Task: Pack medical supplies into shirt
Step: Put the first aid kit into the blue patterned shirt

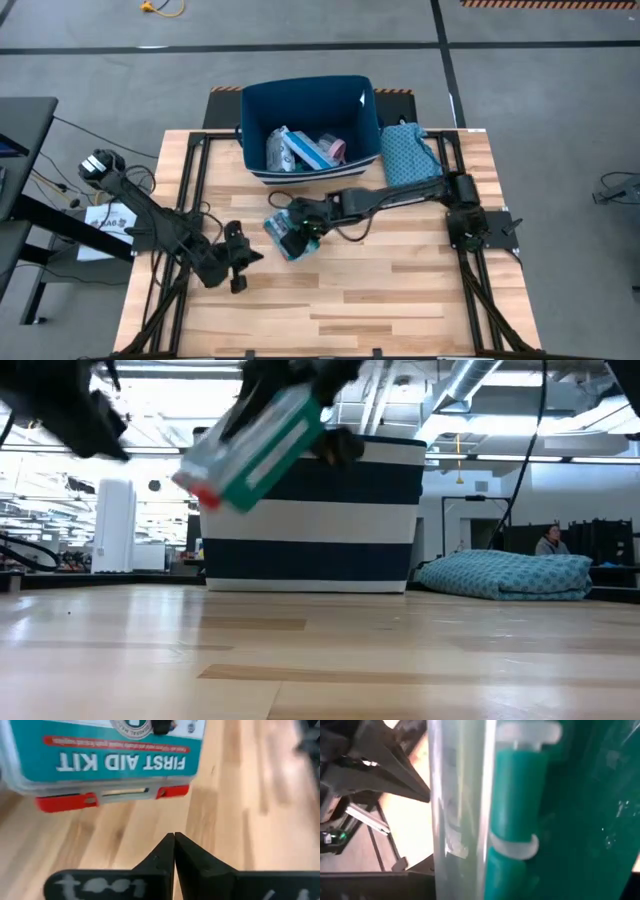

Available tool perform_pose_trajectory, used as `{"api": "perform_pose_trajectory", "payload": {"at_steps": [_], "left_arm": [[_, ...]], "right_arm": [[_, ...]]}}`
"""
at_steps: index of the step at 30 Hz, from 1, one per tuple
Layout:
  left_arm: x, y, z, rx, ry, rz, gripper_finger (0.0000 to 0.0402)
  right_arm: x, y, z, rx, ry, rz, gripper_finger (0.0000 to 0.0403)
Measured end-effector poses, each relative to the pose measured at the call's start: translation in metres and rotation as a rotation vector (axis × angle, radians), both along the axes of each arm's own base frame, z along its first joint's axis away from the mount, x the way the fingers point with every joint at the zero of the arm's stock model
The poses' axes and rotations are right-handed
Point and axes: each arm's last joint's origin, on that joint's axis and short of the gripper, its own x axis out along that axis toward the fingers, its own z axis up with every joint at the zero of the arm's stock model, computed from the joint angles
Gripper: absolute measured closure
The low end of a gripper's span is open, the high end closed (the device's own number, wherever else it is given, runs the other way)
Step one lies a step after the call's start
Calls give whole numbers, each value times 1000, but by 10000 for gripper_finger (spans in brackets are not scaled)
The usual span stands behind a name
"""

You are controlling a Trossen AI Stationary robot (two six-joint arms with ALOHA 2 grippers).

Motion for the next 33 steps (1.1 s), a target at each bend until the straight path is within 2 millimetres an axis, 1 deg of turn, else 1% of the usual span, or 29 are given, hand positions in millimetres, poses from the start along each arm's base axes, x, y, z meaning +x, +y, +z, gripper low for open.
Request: {"api": "perform_pose_trajectory", "payload": {"at_steps": [5,10,12,15,20,24,29,33], "left_arm": [[-5,10,24,-15,-124,-13,401],[-8,21,39,-16,-191,-22,401],[-8,26,42,-10,-203,-14,401],[-5,34,45,-19,-220,0,401],[2,52,58,-39,-311,25,401],[4,65,71,-24,-412,48,401],[6,81,84,3,-513,90,401],[7,94,90,5,-563,118,401]], "right_arm": [[-28,-6,47,-80,-40,-21,224],[-52,-15,78,-179,-60,-65,224],[-62,-19,93,-215,-94,-83,224],[-74,-27,109,-266,-124,-103,224],[-91,-44,129,-321,-157,-122,225],[-102,-60,141,-361,-176,-136,225],[-108,-86,144,-415,-160,-149,225],[-111,-110,144,-425,-151,-137,225]]}}
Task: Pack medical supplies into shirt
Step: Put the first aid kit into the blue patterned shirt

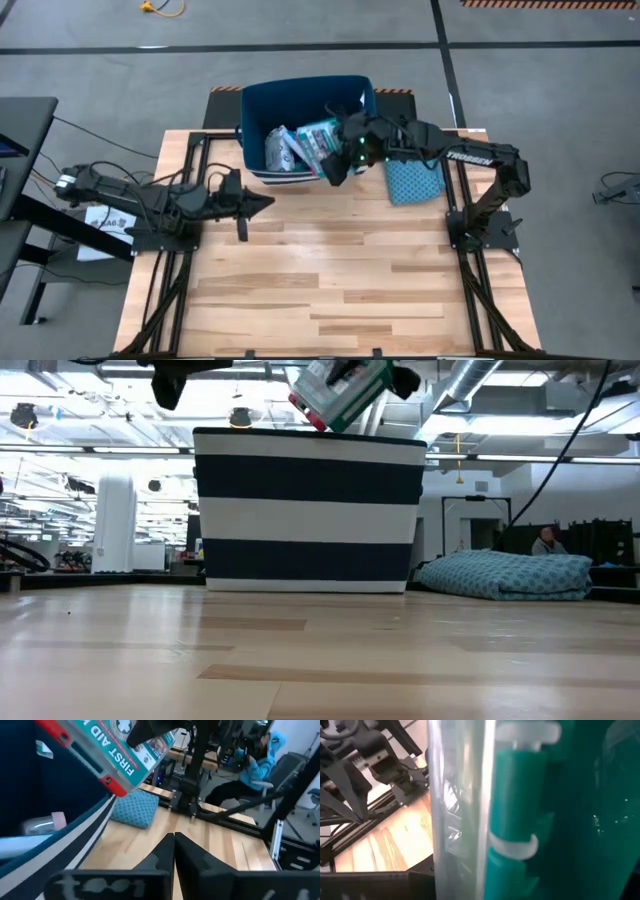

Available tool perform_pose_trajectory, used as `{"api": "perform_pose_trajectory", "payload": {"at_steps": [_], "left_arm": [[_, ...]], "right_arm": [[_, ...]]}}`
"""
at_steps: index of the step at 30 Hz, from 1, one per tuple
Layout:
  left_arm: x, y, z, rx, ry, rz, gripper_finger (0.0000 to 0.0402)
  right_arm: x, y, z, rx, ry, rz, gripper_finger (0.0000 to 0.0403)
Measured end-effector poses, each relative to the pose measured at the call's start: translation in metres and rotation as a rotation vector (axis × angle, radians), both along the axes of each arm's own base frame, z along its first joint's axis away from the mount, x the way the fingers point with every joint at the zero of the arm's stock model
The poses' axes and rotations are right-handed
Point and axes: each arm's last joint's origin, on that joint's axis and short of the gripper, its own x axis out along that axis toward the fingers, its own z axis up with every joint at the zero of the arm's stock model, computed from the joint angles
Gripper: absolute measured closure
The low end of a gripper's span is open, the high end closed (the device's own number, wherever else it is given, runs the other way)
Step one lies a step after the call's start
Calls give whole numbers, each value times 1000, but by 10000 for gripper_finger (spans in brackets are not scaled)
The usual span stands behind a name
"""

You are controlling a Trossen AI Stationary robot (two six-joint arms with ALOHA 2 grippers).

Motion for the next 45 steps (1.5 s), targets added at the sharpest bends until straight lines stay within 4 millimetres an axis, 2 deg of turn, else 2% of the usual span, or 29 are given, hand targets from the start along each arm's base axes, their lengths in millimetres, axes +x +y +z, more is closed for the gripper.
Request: {"api": "perform_pose_trajectory", "payload": {"at_steps": [6,12,21,25,29,32,40,45], "left_arm": [[3,14,5,-14,-53,31,401],[3,20,7,-17,-78,52,401],[3,20,7,-19,-79,52,401],[3,20,7,-23,-80,53,401],[3,20,7,-24,-81,53,401],[3,20,7,-32,-82,54,401],[3,19,6,-47,-69,55,401],[3,19,5,-49,-62,55,401]], "right_arm": [[-6,-38,2,-21,-17,13,225],[-15,-74,8,-13,-95,46,225],[-22,-102,15,-55,-188,85,225],[-16,-116,6,-38,-196,97,225],[-1,-135,-15,0,-175,101,225],[18,-147,-34,23,-135,122,225],[65,-162,-72,59,61,212,224],[85,-163,-81,55,120,260,156]]}}
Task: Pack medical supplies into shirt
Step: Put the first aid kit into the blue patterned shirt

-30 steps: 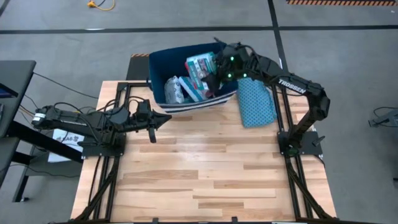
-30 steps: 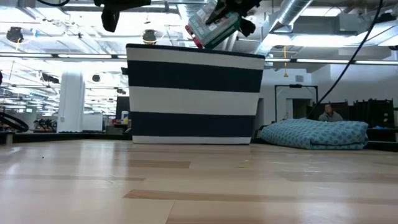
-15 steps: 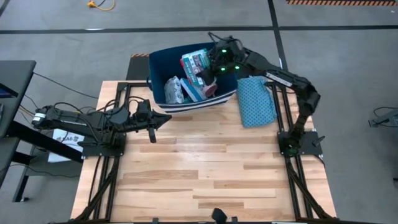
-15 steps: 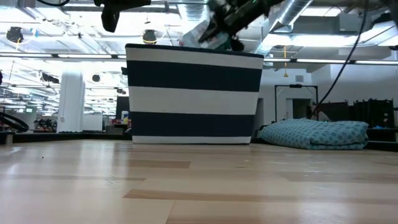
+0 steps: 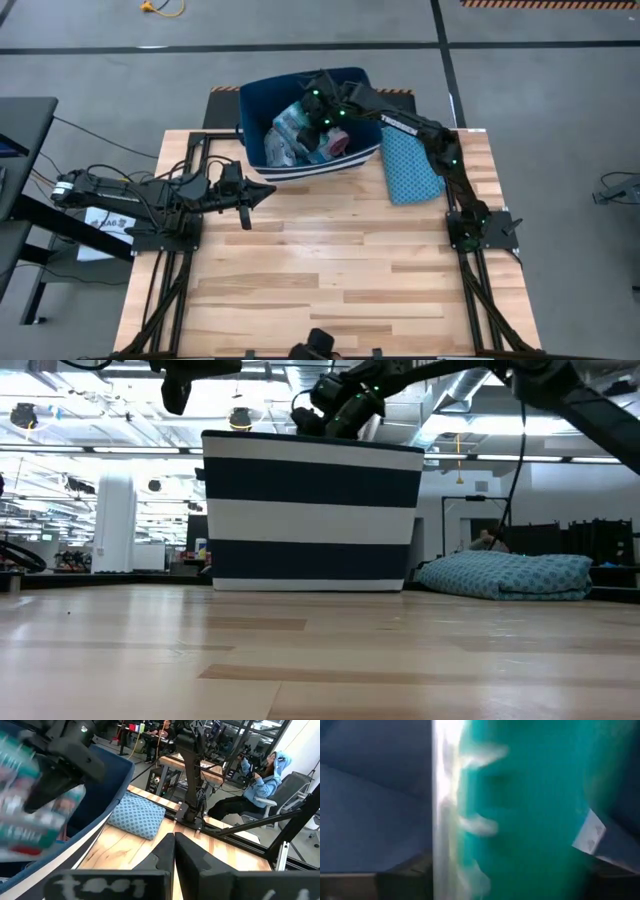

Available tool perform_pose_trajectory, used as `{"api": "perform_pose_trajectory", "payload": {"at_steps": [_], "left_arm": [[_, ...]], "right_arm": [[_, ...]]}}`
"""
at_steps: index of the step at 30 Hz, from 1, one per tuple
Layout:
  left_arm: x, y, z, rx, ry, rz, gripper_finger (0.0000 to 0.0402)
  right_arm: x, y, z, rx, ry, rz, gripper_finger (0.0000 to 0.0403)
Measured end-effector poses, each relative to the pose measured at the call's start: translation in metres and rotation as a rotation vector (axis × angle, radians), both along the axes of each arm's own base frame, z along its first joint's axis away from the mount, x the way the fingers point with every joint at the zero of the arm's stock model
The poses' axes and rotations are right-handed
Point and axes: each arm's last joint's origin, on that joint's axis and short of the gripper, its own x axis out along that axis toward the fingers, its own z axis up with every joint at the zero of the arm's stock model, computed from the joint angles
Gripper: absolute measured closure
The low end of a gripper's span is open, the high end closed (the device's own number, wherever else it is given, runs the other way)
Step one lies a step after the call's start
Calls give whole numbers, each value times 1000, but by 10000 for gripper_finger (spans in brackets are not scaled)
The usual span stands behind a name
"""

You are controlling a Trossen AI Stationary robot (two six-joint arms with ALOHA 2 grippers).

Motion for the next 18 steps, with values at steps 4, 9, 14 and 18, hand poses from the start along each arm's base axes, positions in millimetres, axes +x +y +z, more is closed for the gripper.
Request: {"api": "perform_pose_trajectory", "payload": {"at_steps": [4,9,14,18], "left_arm": [[0,0,-1,-7,4,1,401],[0,0,-3,-6,24,1,401],[0,0,-3,-6,25,1,401],[0,0,-3,-3,27,1,401]], "right_arm": [[7,1,6,-14,-27,12,105],[6,3,7,-38,-15,13,66],[-3,2,12,-30,15,9,52],[-10,5,22,-41,18,14,56]]}}
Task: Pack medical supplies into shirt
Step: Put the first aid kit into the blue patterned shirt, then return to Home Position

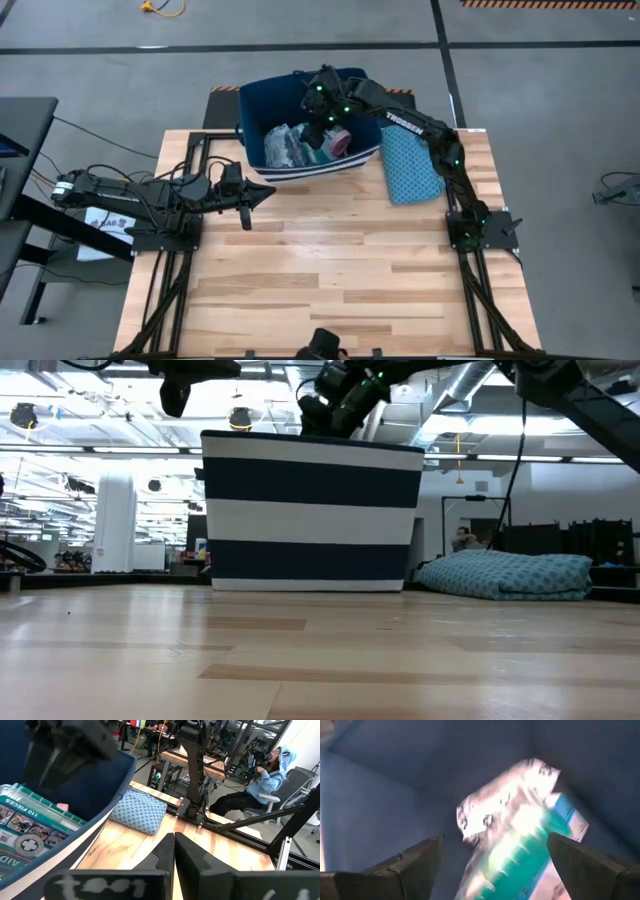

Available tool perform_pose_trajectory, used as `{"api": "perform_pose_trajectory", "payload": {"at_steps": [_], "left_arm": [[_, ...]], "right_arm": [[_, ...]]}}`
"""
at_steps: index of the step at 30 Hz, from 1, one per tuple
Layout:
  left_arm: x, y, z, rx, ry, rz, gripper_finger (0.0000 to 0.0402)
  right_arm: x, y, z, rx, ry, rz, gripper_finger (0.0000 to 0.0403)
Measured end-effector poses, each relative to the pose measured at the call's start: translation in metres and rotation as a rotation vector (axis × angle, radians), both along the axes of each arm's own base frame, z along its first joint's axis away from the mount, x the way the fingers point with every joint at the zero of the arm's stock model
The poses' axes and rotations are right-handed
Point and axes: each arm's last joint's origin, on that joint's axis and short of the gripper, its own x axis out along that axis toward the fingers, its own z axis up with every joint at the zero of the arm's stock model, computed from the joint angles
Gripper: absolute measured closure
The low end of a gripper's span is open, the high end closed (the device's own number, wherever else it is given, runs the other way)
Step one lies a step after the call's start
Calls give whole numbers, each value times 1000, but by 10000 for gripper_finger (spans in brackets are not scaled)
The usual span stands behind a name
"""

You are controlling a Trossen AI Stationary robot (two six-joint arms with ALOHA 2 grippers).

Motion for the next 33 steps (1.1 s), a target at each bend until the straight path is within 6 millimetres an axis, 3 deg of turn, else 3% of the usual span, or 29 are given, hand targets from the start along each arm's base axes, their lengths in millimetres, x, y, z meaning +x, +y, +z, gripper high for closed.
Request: {"api": "perform_pose_trajectory", "payload": {"at_steps": [8,16,20,25,29,33], "left_arm": [[0,-1,-1,4,8,-33,401],[0,-4,-2,35,27,-55,401],[0,-6,-2,59,32,-73,401],[0,-8,-2,66,32,-107,401],[0,-9,1,93,7,-165,401],[1,-12,8,138,-56,-261,401]], "right_arm": [[-35,14,62,-189,-73,-18,67],[-94,41,124,-335,-87,-143,66],[-124,58,139,-303,-68,-72,73],[-154,86,145,-185,-27,214,81],[-161,111,148,-84,-75,433,85],[-159,132,154,-77,-135,537,85]]}}
